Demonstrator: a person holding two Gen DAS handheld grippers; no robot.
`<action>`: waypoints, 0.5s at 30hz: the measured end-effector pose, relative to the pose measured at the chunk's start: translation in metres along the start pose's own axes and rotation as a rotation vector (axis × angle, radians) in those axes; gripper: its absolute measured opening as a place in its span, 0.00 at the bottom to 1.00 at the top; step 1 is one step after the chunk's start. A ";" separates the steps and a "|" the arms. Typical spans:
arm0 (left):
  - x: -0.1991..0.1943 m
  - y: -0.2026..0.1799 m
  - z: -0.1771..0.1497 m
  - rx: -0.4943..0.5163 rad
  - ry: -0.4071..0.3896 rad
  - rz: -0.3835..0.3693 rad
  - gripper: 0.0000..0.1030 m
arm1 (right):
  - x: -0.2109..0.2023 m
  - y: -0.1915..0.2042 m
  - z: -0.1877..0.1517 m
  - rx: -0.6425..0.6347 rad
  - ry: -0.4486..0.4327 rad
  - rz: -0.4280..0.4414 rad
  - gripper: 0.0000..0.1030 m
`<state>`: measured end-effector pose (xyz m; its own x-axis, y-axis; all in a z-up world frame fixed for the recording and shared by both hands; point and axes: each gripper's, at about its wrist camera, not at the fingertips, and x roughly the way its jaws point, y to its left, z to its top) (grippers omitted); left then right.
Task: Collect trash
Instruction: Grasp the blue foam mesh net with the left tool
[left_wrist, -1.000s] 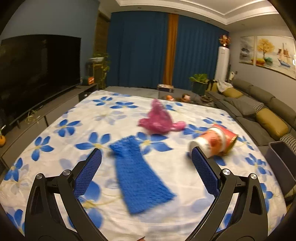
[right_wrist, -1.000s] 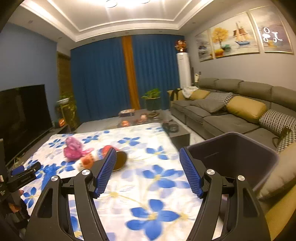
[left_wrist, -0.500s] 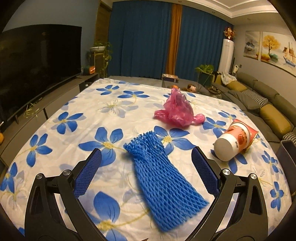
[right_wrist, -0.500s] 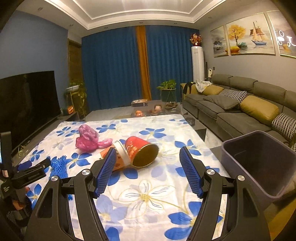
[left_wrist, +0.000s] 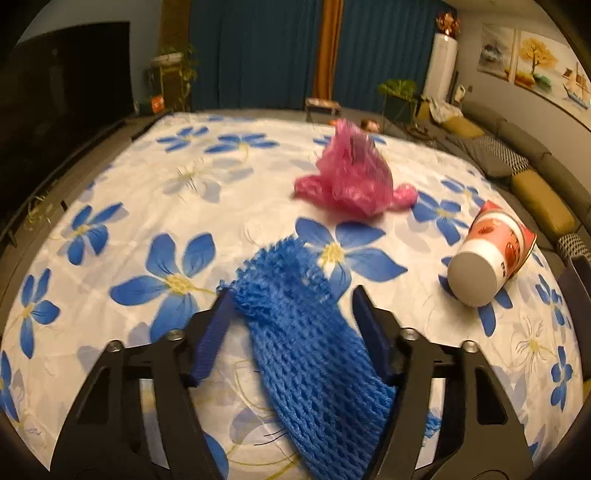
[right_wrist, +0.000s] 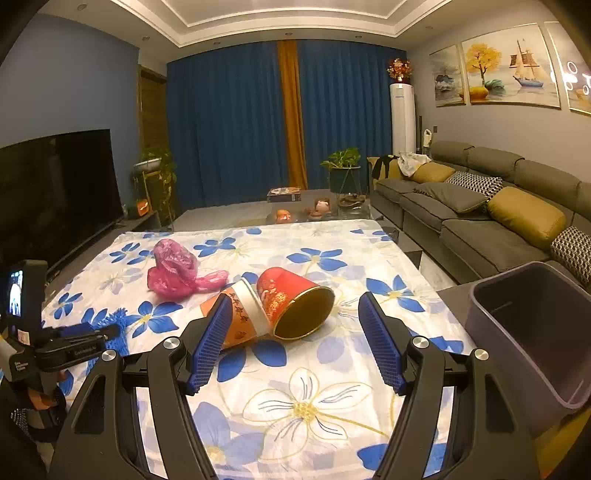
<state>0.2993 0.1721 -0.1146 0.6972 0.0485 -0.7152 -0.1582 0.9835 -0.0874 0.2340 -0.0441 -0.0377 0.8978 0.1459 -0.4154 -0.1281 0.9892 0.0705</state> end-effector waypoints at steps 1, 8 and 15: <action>0.004 0.001 0.000 -0.001 0.019 -0.005 0.54 | 0.002 0.001 0.000 -0.003 0.002 0.001 0.68; 0.016 0.001 -0.001 0.003 0.075 -0.041 0.20 | 0.018 0.004 0.001 -0.009 0.024 0.004 0.68; -0.001 -0.004 -0.003 0.029 0.000 -0.092 0.06 | 0.033 0.012 0.001 -0.030 0.056 0.048 0.68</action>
<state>0.2967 0.1675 -0.1155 0.7079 -0.0424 -0.7050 -0.0734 0.9884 -0.1331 0.2628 -0.0277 -0.0501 0.8654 0.1929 -0.4624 -0.1838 0.9808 0.0652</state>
